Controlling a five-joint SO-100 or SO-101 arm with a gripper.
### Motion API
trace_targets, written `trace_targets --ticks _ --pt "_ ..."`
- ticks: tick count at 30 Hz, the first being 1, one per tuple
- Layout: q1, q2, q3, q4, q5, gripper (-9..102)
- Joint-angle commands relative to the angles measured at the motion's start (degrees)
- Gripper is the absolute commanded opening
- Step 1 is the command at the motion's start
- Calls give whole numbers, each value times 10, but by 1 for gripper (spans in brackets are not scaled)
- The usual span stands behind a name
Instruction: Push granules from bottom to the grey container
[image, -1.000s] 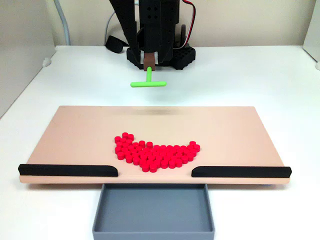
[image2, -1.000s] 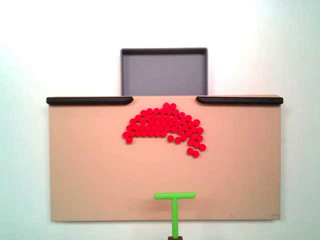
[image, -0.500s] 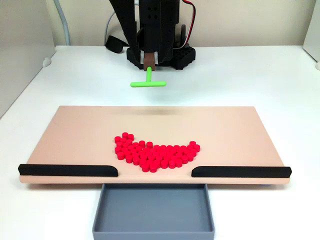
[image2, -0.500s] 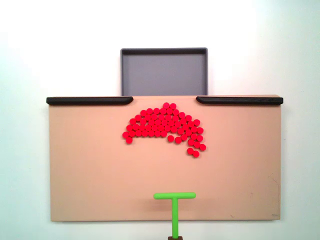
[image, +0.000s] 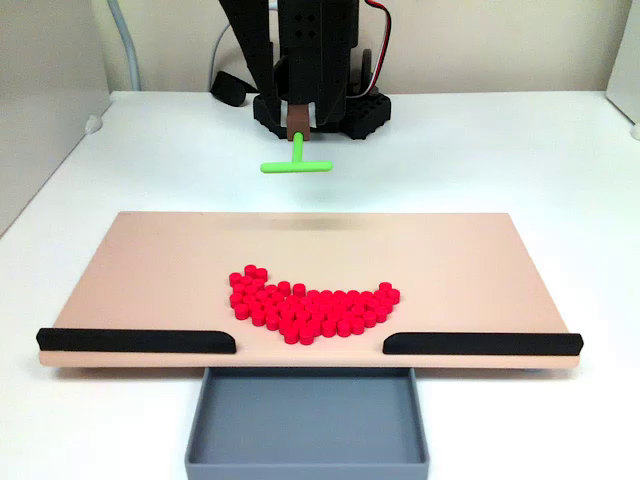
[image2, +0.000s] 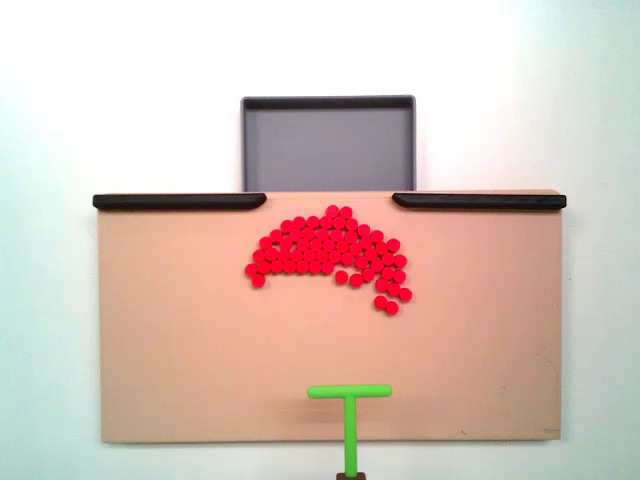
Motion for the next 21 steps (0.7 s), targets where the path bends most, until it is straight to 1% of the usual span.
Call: trace_targets --ticks 1,5,11,21 --pt "11 31 -4 2 -6 0" --pt "32 28 -4 -2 -18 0" --pt "75 19 15 -10 -68 0" --pt "90 3 80 -127 -69 0"
